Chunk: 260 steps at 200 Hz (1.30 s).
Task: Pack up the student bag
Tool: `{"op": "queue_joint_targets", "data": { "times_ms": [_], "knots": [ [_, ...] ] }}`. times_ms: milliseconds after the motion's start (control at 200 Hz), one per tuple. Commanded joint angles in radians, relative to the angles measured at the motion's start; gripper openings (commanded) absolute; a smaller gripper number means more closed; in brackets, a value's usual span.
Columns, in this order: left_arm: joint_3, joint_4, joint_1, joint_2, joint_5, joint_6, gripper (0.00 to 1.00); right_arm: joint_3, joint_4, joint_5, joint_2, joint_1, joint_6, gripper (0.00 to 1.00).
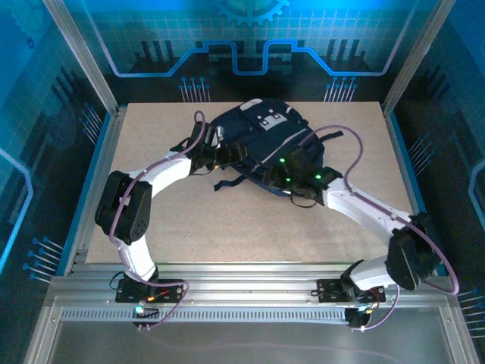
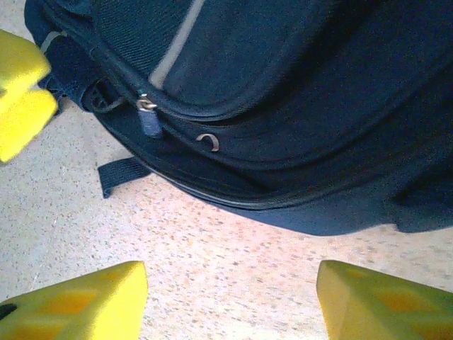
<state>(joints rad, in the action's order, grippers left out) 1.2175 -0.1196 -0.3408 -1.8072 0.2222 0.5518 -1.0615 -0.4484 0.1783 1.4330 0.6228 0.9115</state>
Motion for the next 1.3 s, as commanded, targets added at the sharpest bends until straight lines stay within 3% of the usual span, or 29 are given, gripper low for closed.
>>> {"op": "queue_joint_targets", "data": {
  "times_ms": [0, 215, 310, 460, 725, 795, 895, 1176, 1296],
  "knots": [
    [-0.044, 0.117, 0.030, 0.016, -0.001, 0.043, 0.99, -0.108, -0.038, 0.122, 0.100, 0.044, 0.090, 0.66],
    [-0.094, 0.181, 0.042, -0.026, -0.024, 0.066, 0.99, -0.298, -0.089, 0.217, 0.323, 0.124, 0.160, 0.66],
    [-0.116, 0.222, 0.042, -0.060, -0.019, 0.086, 0.99, -0.402, -0.191, 0.259, 0.423, 0.124, 0.260, 0.66],
    [-0.128, 0.266, 0.042, -0.118, 0.005, 0.093, 0.98, -0.512, -0.232, 0.326, 0.533, 0.129, 0.261, 0.62],
    [-0.147, 0.317, 0.051, -0.152, 0.035, 0.091, 0.68, -0.607, -0.314, 0.491, 0.646, 0.118, 0.374, 0.57],
    [-0.145, 0.325, 0.059, -0.161, 0.055, 0.094, 0.60, -0.631, -0.320, 0.511, 0.676, 0.110, 0.391, 0.49],
    [-0.138, 0.323, 0.068, -0.168, 0.071, 0.095, 0.56, -0.665, -0.348, 0.513, 0.702, 0.103, 0.388, 0.36],
    [-0.088, 0.321, 0.077, -0.192, 0.044, 0.106, 0.56, -0.555, -0.309, 0.486, 0.617, 0.093, 0.271, 0.00],
    [-0.052, 0.324, 0.085, -0.213, 0.027, 0.110, 0.49, -0.476, -0.263, 0.366, 0.556, 0.056, 0.156, 0.00]
  ]
}}
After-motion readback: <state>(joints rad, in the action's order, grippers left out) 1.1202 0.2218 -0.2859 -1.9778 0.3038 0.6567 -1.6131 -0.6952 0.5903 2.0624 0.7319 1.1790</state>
